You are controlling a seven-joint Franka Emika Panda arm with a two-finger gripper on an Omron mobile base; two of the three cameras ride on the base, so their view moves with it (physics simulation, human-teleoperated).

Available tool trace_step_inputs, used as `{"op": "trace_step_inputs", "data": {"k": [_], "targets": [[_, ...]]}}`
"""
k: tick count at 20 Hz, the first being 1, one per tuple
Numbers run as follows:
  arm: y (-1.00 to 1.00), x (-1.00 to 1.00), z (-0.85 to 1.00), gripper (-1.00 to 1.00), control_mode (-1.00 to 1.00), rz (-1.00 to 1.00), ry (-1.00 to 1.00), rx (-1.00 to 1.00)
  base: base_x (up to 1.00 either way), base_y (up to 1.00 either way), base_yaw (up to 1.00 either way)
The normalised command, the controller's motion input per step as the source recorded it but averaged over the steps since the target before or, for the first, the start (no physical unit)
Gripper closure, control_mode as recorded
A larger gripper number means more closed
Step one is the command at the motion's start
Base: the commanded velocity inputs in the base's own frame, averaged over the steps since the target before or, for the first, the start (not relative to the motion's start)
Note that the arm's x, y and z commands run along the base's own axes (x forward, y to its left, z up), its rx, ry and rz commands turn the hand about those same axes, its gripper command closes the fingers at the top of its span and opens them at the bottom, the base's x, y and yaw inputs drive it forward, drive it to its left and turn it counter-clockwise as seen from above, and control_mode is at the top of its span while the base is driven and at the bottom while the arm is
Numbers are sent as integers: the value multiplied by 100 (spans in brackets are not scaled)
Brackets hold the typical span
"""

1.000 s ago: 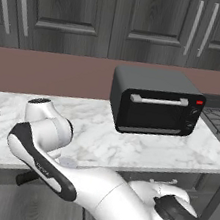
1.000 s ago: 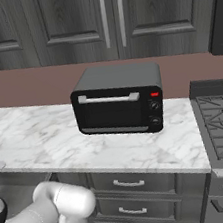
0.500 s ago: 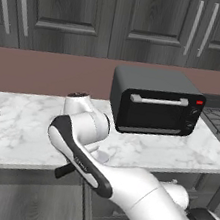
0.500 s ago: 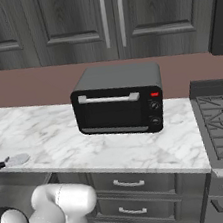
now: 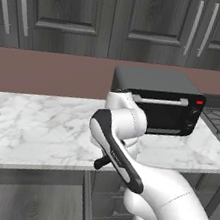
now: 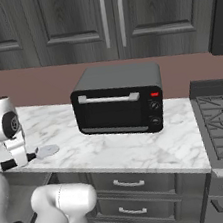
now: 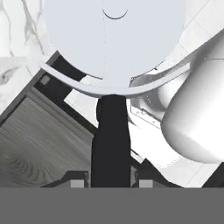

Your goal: Take the pizza cutter from the drawer on the left and place it on the dining counter for cutting.

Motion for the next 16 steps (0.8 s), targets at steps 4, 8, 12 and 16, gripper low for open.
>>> {"op": "trace_step_inputs", "data": {"k": [4,8,12,16], "targets": [[-100,30,17,100,-100,1,-3,0,0,0,0],[-99,35,20,100,-100,1,-1,0,0,0,0],[-98,29,21,100,-100,0,-1,0,0,0,0],[-89,3,11,100,-100,1,-3,0,0,0,0]]}}
